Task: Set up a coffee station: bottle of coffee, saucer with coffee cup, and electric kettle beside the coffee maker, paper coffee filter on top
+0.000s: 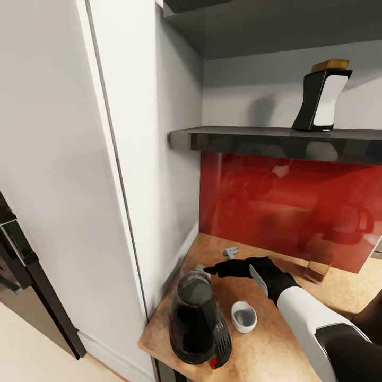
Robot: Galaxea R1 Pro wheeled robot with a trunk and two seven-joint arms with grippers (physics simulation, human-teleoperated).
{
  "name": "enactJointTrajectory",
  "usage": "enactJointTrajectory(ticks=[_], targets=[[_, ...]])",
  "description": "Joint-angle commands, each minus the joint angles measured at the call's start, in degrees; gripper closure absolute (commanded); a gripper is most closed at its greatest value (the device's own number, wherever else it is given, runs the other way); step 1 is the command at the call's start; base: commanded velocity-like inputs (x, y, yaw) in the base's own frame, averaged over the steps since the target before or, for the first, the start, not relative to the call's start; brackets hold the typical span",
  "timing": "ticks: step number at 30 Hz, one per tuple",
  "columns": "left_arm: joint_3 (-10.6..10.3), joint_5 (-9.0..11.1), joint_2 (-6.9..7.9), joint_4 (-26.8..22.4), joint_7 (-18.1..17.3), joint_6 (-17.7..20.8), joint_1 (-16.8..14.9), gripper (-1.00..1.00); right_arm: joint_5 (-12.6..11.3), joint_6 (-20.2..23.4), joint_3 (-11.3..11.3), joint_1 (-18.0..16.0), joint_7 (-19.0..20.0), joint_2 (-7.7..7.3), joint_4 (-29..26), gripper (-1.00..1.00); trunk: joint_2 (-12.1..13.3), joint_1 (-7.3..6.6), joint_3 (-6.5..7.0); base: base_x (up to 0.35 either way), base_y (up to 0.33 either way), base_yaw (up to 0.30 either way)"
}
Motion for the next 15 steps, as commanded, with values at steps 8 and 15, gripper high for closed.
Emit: enactJointTrajectory(ticks=[8, 15], targets=[[0.17, 0.09, 0.00, 0.07, -0.30, -0.08, -0.05, -1.00, -0.15, 0.36, 0.31, -0.06, -0.04, -0.06, 0.29, -1.00, -0.13, 0.04, -0.14, 0.019, 0.033, 0.000], [0.24, 0.13, 0.00, 0.07, -0.30, -0.08, -0.05, -1.00, -0.15, 0.34, 0.37, -0.06, -0.04, -0.06, 1.98, -1.00, -0.13, 0.04, -0.14, 0.000, 0.000, 0.000]])
